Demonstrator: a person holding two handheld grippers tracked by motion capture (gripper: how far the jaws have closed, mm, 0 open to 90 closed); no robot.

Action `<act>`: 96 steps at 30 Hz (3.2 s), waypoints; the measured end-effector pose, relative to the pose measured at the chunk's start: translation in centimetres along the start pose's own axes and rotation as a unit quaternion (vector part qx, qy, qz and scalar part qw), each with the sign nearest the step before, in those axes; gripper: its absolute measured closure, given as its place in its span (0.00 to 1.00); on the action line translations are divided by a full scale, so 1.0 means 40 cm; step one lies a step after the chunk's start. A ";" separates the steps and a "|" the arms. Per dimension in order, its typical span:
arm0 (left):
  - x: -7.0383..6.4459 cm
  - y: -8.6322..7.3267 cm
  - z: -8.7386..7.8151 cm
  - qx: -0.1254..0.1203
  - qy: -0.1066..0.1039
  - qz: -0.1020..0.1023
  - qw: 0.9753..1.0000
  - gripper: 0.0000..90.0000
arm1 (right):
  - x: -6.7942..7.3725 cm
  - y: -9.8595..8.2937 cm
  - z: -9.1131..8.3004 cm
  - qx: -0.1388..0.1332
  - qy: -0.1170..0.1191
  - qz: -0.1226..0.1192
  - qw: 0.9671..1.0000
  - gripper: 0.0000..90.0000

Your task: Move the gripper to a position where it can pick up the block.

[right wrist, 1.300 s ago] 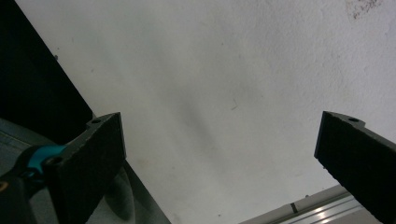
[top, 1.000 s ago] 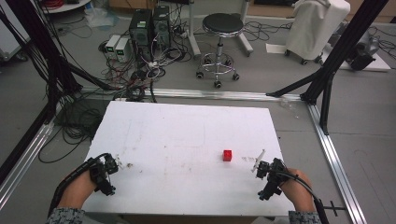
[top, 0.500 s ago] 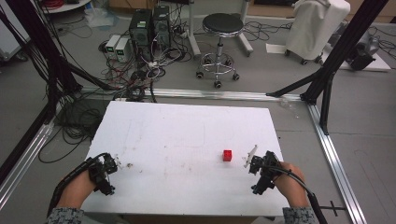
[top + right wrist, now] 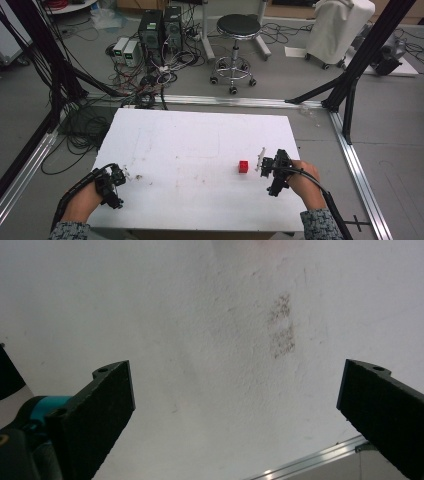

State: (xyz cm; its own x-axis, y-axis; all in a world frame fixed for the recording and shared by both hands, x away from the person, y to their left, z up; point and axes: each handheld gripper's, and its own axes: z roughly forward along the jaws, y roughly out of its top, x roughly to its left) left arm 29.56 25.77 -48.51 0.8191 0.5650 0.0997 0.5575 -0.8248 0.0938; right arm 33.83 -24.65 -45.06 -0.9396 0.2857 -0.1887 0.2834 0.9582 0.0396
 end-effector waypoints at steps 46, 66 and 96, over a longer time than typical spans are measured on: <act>0.008 -0.019 -0.005 -0.007 -0.004 -0.008 1.000 0.23 | -0.104 0.174 0.090 -0.034 0.050 -0.142 0.988 0.01; 0.009 -0.023 -0.002 -0.006 -0.004 -0.010 1.000 0.23 | -0.126 0.204 0.157 -0.029 0.077 -0.130 0.988 0.01; 0.011 -0.031 -0.001 -0.009 -0.005 -0.016 1.000 0.23 | -0.141 0.188 0.200 -0.015 0.114 -0.101 0.988 0.01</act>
State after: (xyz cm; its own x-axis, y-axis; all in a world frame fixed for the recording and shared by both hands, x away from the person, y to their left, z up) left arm 29.20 27.03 -48.55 0.8028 0.5901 0.0859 0.5804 -0.8062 0.1147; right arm 42.79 -19.20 -51.56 -0.9962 0.0822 0.0293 0.0837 0.9950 0.0539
